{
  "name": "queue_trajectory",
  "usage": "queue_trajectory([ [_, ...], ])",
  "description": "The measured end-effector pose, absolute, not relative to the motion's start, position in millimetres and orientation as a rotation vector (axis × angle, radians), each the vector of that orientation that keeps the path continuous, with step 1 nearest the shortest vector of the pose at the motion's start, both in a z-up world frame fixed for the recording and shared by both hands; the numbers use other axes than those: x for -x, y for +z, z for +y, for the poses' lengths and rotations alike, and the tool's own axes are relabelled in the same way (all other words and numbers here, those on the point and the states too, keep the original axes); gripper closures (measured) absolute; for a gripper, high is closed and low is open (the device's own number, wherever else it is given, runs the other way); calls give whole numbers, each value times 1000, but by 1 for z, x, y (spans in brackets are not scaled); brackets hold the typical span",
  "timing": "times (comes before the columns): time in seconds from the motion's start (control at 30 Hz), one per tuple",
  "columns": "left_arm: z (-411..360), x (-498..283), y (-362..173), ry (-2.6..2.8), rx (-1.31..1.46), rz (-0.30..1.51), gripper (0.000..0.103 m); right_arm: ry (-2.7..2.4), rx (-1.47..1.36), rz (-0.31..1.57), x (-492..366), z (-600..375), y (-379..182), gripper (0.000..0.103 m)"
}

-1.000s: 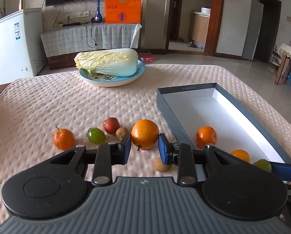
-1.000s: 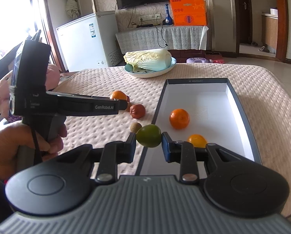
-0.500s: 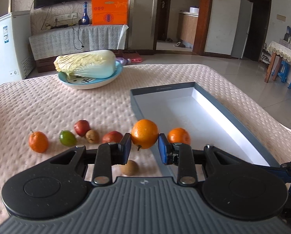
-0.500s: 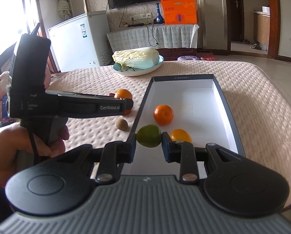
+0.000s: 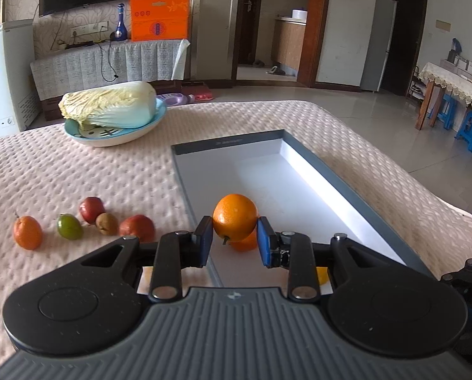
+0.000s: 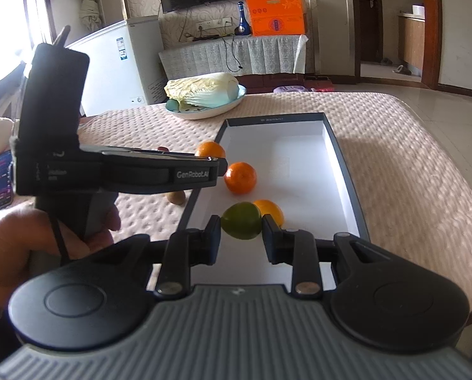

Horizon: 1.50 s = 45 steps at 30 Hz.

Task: Organize fruits
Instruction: 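Open the left gripper to release the tangerine into the box, then open the right gripper to drop the lime into the box while the left tool withdraws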

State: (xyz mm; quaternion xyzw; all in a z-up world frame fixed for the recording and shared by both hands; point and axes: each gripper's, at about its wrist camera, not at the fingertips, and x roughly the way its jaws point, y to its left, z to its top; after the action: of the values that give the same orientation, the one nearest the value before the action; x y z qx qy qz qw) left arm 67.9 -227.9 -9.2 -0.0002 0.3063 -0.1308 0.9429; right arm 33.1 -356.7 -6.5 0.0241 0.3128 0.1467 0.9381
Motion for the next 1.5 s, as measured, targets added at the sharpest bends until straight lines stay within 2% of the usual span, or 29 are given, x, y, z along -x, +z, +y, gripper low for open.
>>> queue_trajectory([
  [0.7, -263, -80, -23, -292, 10, 660, 67, 265, -68, 676, -36, -366, -12, 72],
  [0.83, -262, -80, -22, -297, 12, 659, 66, 266, -74, 671, -35, -368, -12, 72],
  [0.93, -262, -79, -21, -292, 11, 654, 58, 266, -74, 669, -35, -368, -12, 72],
  [1.5, -225, -71, -3, -251, 42, 609, 58, 207, -83, 674, -49, -365, -22, 71],
])
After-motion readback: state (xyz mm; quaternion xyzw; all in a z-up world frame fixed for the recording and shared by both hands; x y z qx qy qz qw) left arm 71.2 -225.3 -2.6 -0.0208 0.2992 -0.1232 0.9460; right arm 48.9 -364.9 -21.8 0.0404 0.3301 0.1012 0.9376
